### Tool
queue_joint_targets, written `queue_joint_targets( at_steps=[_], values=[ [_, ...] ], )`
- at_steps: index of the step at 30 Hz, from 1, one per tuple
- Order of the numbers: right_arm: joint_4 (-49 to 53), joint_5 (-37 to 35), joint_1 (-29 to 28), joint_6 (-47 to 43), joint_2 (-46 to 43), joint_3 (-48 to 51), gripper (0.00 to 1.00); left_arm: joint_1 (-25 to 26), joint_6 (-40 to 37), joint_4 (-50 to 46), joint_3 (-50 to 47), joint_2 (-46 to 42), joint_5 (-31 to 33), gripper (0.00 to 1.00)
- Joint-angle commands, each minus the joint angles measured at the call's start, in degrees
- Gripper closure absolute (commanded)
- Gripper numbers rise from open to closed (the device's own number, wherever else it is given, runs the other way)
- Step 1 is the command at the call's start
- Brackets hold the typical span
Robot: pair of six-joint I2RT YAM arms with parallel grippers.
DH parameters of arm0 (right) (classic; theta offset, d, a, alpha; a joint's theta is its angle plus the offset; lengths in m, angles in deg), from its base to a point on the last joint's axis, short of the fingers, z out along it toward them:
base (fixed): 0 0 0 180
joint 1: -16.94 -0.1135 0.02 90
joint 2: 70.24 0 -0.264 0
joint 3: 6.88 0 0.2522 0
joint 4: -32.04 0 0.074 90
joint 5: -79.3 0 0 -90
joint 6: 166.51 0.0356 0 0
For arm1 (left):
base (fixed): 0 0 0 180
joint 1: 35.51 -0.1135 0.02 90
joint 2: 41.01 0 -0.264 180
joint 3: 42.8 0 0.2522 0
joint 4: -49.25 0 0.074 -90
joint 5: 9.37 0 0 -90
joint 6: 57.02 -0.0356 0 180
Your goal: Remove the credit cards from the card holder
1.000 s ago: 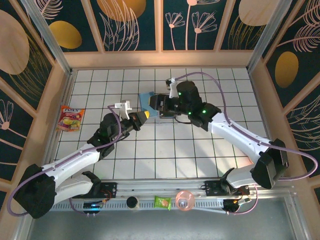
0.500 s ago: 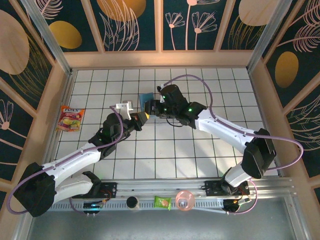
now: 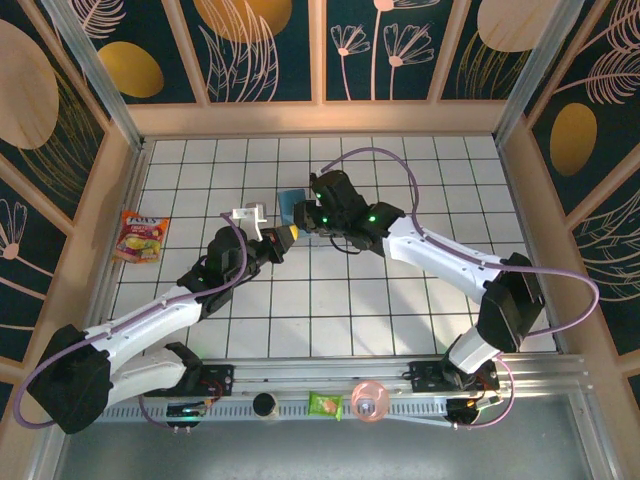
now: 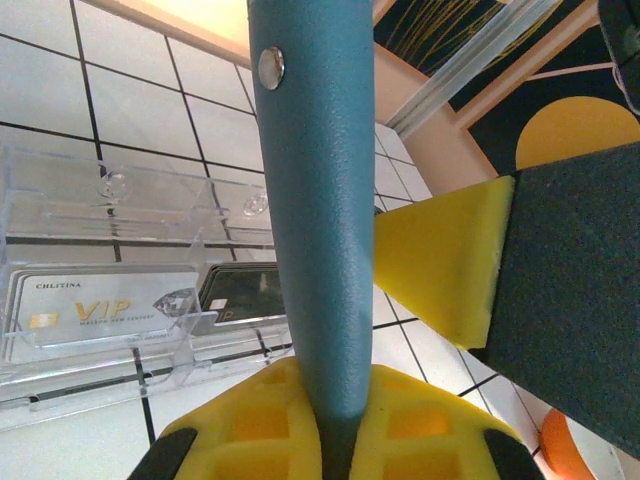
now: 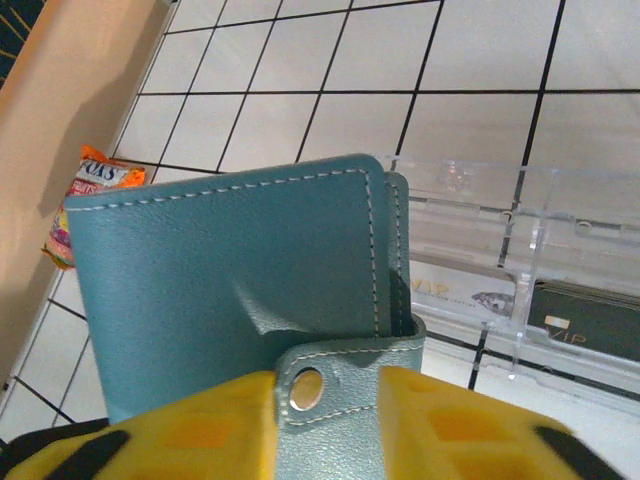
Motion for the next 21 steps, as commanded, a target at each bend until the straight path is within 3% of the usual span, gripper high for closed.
queue_joint_targets(
  at_steps=[1, 7, 13, 21],
  values=[
    [1.99, -6.46, 1.04, -0.77, 1.89, -0.96, 0.77, 0.42, -1.10, 3.41, 0.29, -2.03, -1.17, 1.00],
    [2.07, -8.00, 1.11, -1.41, 1.62, -0.10, 1.00, 0.42, -0.48, 3.04, -0.02, -2.05, -0.80, 1.00],
    [1.02, -8.25, 2.50, -0.43, -1.88, 5.53, 1.00, 0.41, 1.07, 2.01, -0.88, -1.79, -0.99, 1.00],
    [-4.81, 2.91, 3.86, 2.03, -10.87, 21.39, 1.00, 0.46, 5.78, -2.15, -4.21, 2.04, -9.32, 1.00]
  ],
)
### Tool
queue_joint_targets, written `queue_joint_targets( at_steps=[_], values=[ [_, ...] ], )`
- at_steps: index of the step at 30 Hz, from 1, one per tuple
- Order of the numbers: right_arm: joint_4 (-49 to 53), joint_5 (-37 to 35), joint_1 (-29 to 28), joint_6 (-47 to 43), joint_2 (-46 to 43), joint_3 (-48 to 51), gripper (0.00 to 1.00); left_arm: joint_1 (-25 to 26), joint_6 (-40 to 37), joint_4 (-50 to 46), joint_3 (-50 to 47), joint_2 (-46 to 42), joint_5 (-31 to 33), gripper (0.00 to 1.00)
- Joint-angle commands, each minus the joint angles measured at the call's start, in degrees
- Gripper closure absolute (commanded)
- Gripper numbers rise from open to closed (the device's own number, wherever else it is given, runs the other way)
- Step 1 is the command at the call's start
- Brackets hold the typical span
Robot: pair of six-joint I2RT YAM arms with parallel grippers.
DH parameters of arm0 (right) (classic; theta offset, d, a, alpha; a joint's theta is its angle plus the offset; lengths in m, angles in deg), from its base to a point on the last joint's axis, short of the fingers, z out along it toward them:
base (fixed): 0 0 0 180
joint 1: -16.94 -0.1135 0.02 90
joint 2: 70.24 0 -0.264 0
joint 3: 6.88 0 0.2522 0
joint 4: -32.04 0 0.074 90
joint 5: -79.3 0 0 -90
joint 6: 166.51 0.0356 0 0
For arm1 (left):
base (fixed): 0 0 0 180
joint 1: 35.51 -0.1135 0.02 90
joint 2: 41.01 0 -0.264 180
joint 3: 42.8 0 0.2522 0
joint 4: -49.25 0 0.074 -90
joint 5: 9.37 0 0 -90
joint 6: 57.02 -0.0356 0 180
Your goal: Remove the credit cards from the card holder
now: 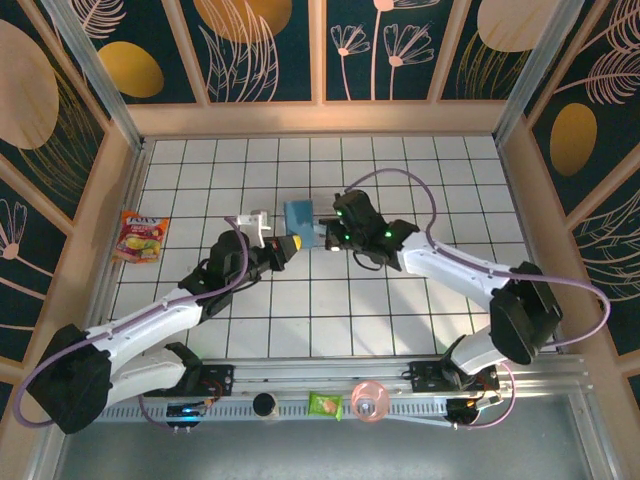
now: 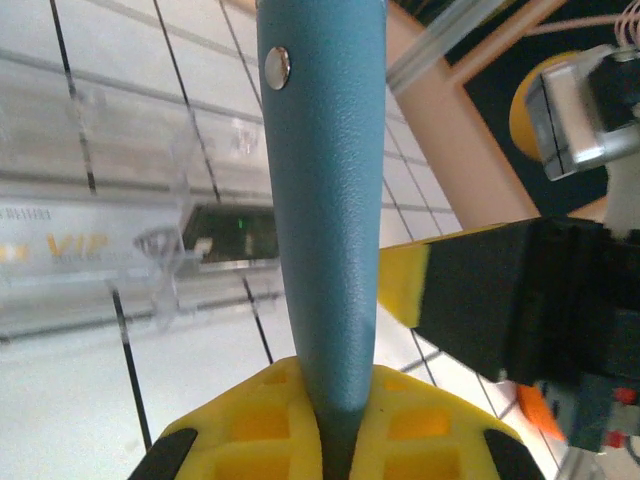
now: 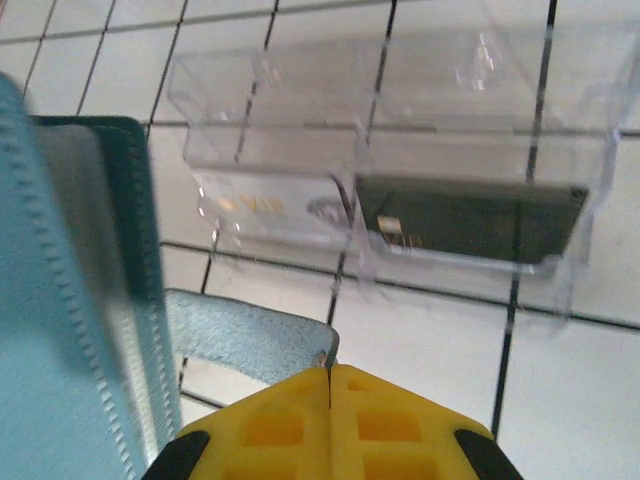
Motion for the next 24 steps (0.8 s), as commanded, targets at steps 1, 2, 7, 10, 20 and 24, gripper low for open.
queue_joint_targets(
  at_steps=[1, 2, 7, 10, 20, 24],
  values=[
    [-2.47, 5.39, 0.01, 2.95, -4.08, 6.30, 1.00, 0.01, 4.16, -0.40, -3.06, 2.04, -5.66, 1.00],
    [-3.11, 6.01, -0.21, 3.88, -4.73, 8.53, 1.00, 0.07, 4.94, -0.28, -3.99, 2.64, -6.50, 1.00],
    [-6.60, 7.02, -1.68, 7.13, -7.02, 17.23, 1.00, 0.50, 7.99, -1.94, -6.06, 6.69, -9.65, 1.00],
    [-7.82, 6.89, -2.56, 7.68, -6.87, 19.67, 1.00, 0.67, 10.20, -1.90, -6.32, 11.64, -12.34, 1.00],
    [-9.65, 6.67, -4.07, 7.89, -5.15, 22.63, 1.00, 2.39, 14.40, 0.40, -7.83, 22.62, -14.10, 0.77],
    [-8.61, 7.24, -4.16, 6.99, -5.53, 21.61, 1.00, 2.44, 14.25, -2.42, -7.54, 19.01, -11.63, 0.53]
  ],
)
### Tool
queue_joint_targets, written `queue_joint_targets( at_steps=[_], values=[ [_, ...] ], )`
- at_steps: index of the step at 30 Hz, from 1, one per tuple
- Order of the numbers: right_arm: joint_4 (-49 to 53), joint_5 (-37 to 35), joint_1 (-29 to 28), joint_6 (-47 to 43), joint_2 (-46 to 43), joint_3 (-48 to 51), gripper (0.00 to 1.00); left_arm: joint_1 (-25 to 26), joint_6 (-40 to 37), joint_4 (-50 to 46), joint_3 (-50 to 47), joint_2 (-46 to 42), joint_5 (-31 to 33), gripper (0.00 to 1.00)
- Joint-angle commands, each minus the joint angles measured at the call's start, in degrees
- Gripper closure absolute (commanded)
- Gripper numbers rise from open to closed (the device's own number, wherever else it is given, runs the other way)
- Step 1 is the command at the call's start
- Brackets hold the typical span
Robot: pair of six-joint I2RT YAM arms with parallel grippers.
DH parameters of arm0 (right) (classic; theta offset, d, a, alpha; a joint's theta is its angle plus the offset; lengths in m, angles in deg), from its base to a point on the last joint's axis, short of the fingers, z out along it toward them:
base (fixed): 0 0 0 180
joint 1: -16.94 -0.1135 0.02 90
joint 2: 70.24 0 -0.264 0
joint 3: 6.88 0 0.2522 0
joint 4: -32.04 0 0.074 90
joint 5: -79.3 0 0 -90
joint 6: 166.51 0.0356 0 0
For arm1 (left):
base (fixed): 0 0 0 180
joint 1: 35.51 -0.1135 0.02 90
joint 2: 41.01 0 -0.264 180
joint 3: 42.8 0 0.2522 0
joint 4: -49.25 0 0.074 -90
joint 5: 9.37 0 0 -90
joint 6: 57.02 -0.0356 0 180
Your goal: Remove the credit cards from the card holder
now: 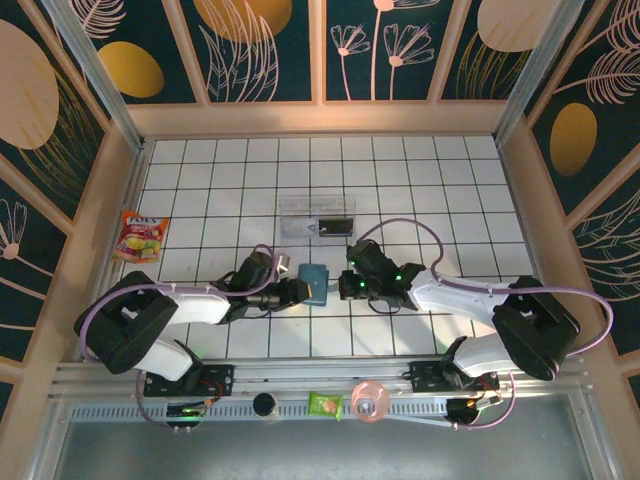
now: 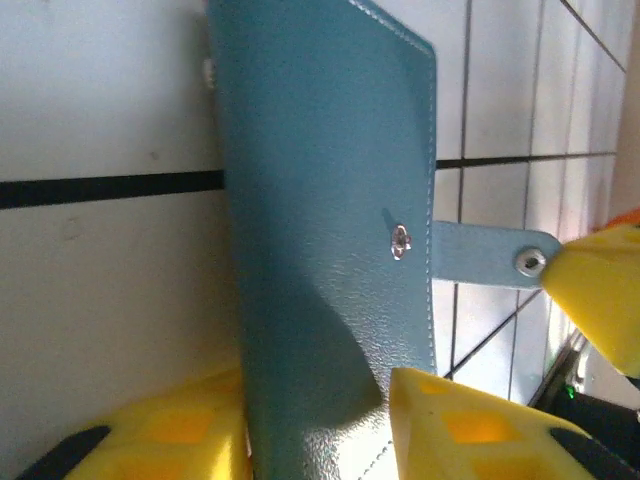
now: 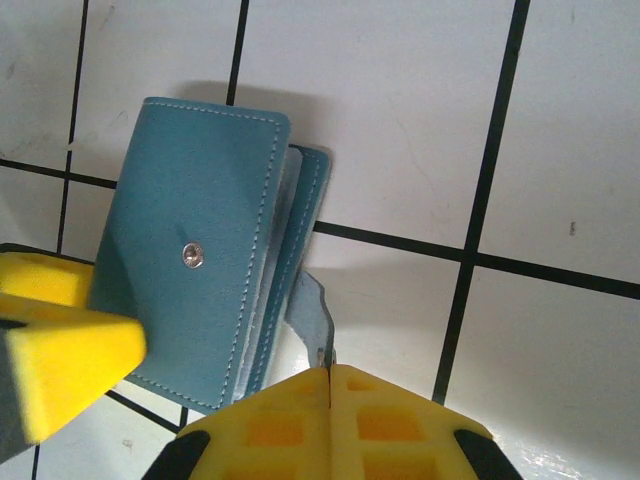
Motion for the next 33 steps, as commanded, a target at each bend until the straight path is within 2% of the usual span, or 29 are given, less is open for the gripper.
queue_joint_targets(
  at_steps=[1, 6, 11, 21, 26, 29, 33],
  values=[
    [0.45, -0.08, -0.26, -0.23, -0.60, -1.24, 1.00, -0.08, 0.10, -7.66, -0.60, -2.98, 3.88, 0.49],
    [4.01, -0.07, -2.42, -2.25, -1.77, -6.55, 1.00, -0.15, -4.27, -17.15, 2.97, -12.24, 12.70, 0.34],
    [6.29, 0.89, -5.34, -4.09, -1.46, -12.25, 1.00, -0.12, -6.50, -18.85, 3.31, -17.63, 17.34, 0.30],
    [8.00, 1.86, -7.06, -4.83, -1.45, -15.46, 1.00, -0.19, -9.48, -18.94, 3.89, -18.94, 20.19, 0.23],
    [8.24, 0.80, -4.87, -3.48, -2.60, -11.95, 1.00, -0.27, -9.76, -18.19, 3.84, -16.77, 21.00, 0.28],
    [7.21, 1.42, -3.46, -2.55, -3.61, -9.08, 1.00, -0.35, -10.12, -15.66, 3.38, -14.36, 20.55, 0.31],
    [7.45, 1.92, -3.53, -3.25, -3.60, -10.02, 1.00, -0.36, -11.26, -9.63, 3.12, -12.84, 16.74, 0.25]
  ],
)
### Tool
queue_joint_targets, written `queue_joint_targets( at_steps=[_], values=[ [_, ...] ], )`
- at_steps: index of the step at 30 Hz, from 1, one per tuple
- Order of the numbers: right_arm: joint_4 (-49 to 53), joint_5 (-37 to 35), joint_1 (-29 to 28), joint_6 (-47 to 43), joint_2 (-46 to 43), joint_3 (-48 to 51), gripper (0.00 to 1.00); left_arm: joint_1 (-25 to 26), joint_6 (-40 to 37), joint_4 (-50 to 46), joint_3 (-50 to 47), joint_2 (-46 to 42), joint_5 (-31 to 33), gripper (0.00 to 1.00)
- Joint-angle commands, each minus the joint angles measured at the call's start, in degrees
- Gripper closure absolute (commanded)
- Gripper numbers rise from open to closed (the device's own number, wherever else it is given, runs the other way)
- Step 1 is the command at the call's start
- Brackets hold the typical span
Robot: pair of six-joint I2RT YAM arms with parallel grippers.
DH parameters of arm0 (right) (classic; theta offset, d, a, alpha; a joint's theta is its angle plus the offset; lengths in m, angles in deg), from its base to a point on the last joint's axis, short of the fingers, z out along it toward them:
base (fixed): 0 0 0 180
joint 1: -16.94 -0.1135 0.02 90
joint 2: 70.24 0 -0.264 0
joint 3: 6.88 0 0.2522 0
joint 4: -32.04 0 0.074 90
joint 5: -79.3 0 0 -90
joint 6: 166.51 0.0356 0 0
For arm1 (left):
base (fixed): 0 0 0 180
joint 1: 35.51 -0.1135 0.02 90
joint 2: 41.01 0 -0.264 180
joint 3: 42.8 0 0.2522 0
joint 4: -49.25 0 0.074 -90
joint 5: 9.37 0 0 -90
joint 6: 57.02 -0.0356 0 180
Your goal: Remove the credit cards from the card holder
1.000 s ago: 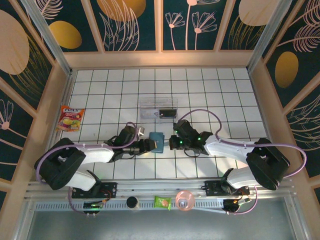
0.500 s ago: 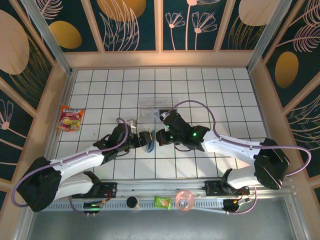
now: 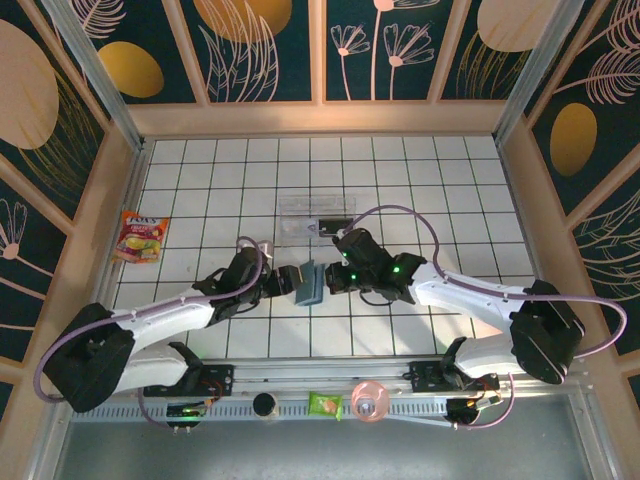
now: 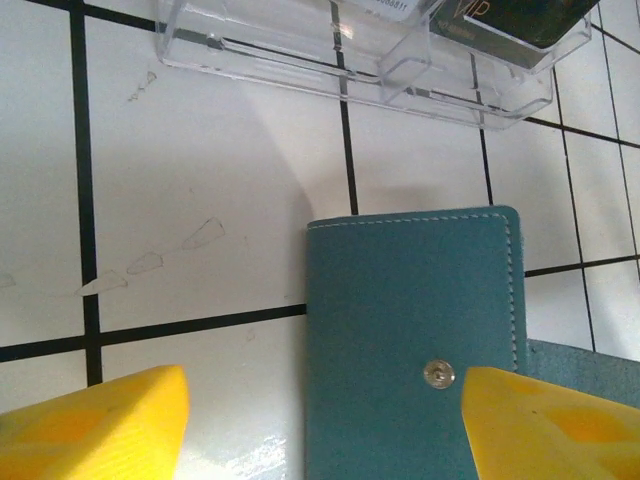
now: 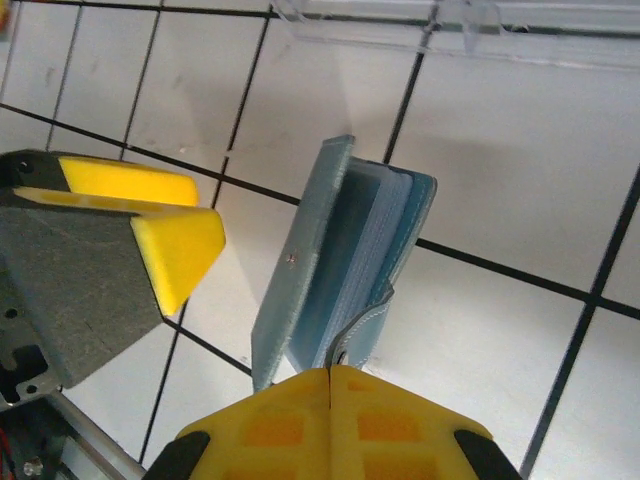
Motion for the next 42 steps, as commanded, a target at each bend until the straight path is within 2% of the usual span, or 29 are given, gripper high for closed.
queue_joint_targets(
  at_steps=[1, 4, 14, 19, 22, 25, 30, 34, 39, 41, 42],
  values=[
    [-0.08, 0.62, -0.04, -0.32, -1.25, -1.00, 1.00, -0.34, -1.90, 7.33, 0.39, 0.30, -3.34, 0.24],
    [0.02, 1.43, -0.16, -1.20, -0.85, -2.39, 1.00, -0.38, -3.65, 9.61, 1.00, 0.23, -5.12, 0.18],
    [0.19, 2.06, -0.96, -1.88, 0.56, -5.04, 1.00, -0.34, -4.84, 10.44, 1.77, 6.18, -7.05, 0.19],
    [0.78, 1.38, -0.99, -1.66, 0.48, -4.98, 1.00, -0.36, -4.50, 9.21, 2.12, 7.05, -5.62, 0.38],
    [1.24, 0.75, -0.91, -1.38, 0.30, -4.58, 1.00, -0.37, -3.82, 9.12, 1.62, 6.68, -5.31, 0.42],
    [1.87, -0.11, -0.49, -1.06, 0.13, -3.86, 1.00, -0.40, -3.21, 7.76, 1.24, 5.75, -3.95, 0.51],
    [2.04, -1.01, 1.70, 0.06, -0.23, -0.34, 1.00, -0.35, -2.48, 4.68, 0.65, 4.78, -1.78, 0.83],
    [1.43, -1.49, 4.22, 1.24, 0.52, 3.31, 1.00, -0.35, -1.29, 4.16, 0.06, 6.69, -2.47, 1.00],
    [0.02, -1.12, 7.79, 3.46, 2.26, 8.44, 1.00, -0.37, 0.50, 3.75, -1.30, 8.84, -3.46, 1.00],
    [-0.81, -1.11, 8.63, 4.28, 2.58, 9.87, 1.00, -0.37, 0.41, 2.31, -1.22, 9.53, -3.45, 0.89],
    [-1.18, -1.02, 9.00, 4.51, 2.58, 10.50, 0.96, -0.40, 0.33, 1.77, -1.22, 9.81, -3.60, 0.82]
  ],
)
